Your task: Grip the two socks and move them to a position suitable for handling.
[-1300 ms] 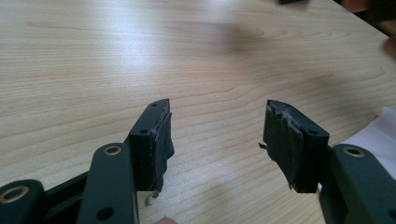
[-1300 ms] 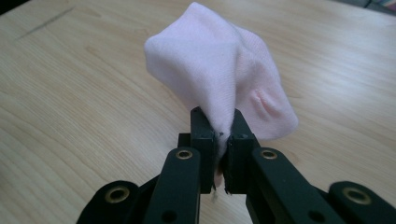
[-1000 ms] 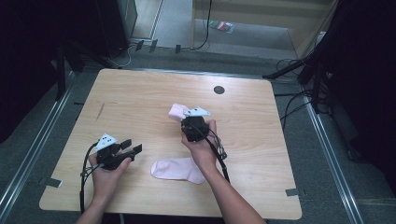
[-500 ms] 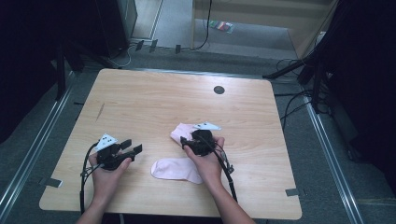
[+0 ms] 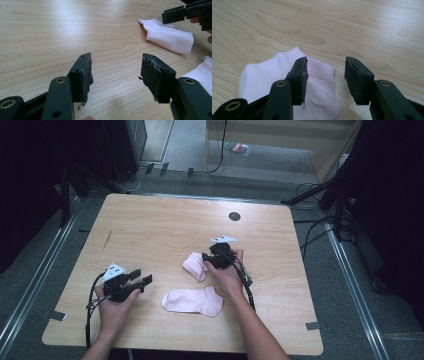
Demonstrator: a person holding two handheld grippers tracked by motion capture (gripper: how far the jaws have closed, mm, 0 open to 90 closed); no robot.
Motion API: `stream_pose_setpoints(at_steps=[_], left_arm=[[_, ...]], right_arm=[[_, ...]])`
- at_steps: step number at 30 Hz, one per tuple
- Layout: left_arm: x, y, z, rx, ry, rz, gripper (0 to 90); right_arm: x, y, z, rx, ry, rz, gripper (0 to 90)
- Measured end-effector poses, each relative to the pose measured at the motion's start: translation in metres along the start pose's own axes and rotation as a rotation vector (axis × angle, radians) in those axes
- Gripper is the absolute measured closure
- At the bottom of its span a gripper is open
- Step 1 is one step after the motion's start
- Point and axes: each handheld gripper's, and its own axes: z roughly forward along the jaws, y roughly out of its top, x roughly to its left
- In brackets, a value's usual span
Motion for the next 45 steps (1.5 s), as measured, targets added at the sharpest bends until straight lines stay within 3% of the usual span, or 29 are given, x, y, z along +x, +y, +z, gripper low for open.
stream_pose_setpoints(at_steps=[2,8,11,13,15,17,19,22,23,24,25,29,31,33,36,38,40,41,42,44,45], left_arm=[[0.000,0.000,0.000,0.000,0.000,-0.002,42.4],[0.000,0.000,0.000,0.000,-0.001,-0.006,42.5],[0.000,0.000,0.000,0.000,0.001,-0.009,42.5],[0.000,0.000,0.001,-0.002,0.001,-0.011,42.5],[0.001,0.000,0.001,-0.004,0.000,-0.014,42.4],[0.002,0.001,0.001,-0.006,-0.001,-0.017,41.7],[0.001,0.004,0.001,0.001,0.001,-0.006,40.9],[-0.003,0.008,0.002,-0.011,-0.016,-0.007,40.3],[-0.010,0.015,0.004,-0.020,-0.055,-0.022,39.7],[-0.010,0.015,0.004,-0.020,-0.055,-0.022,39.1],[-0.023,0.023,0.010,-0.015,-0.094,-0.010,38.3],[-0.056,0.036,0.035,0.062,-0.165,0.046,32.4],[-0.068,0.038,0.049,0.120,-0.164,0.074,30.0],[-0.079,0.038,0.063,0.225,-0.146,0.073,28.5],[-0.092,0.038,0.081,0.323,-0.129,0.076,27.6],[-0.099,0.040,0.090,0.351,-0.079,0.070,25.9],[-0.101,0.041,0.093,0.356,-0.063,0.049,24.8],[-0.103,0.045,0.098,0.354,-0.050,0.001,24.5],[-0.104,0.047,0.100,0.350,-0.041,-0.017,24.8],[-0.103,0.050,0.102,0.350,-0.040,-0.024,32.6],[-0.101,0.051,0.101,0.344,-0.045,-0.027,41.6]], right_arm=[[0.002,-0.001,0.005,-0.002,-0.027,-0.034,53.5],[0.006,-0.006,0.014,0.018,-0.008,-0.077,52.7],[0.009,-0.008,0.013,0.010,-0.003,-0.104,63.7],[0.012,-0.009,0.012,0.016,0.005,-0.121,79.1],[0.016,-0.007,0.011,0.032,-0.011,-0.136,83.7],[0.019,-0.004,0.010,0.046,-0.017,-0.112,84.5],[0.019,0.000,0.006,0.040,-0.004,-0.052,84.8],[0.020,0.007,-0.001,0.017,-0.013,-0.033,85.0],[0.020,0.010,-0.003,0.016,-0.013,-0.027,85.0],[0.021,0.011,-0.005,0.013,-0.011,-0.019,85.1],[0.022,0.014,-0.006,0.016,-0.010,-0.015,85.0],[0.023,0.019,-0.008,0.018,-0.018,0.007,85.0],[0.023,0.021,-0.009,0.015,-0.018,0.020,85.0],[0.024,0.022,-0.010,0.013,-0.013,0.024,85.0],[0.028,0.024,-0.010,0.013,-0.008,0.019,85.0],[0.029,0.025,-0.011,0.008,-0.003,0.020,84.9],[0.030,0.026,-0.012,0.003,0.001,0.021,84.9],[0.032,0.027,-0.015,-0.009,0.007,0.019,84.9],[0.032,0.028,-0.016,-0.011,0.011,0.022,84.9],[0.034,0.030,-0.020,-0.019,0.015,0.025,84.9],[0.034,0.032,-0.022,-0.023,0.020,0.020,84.9]])
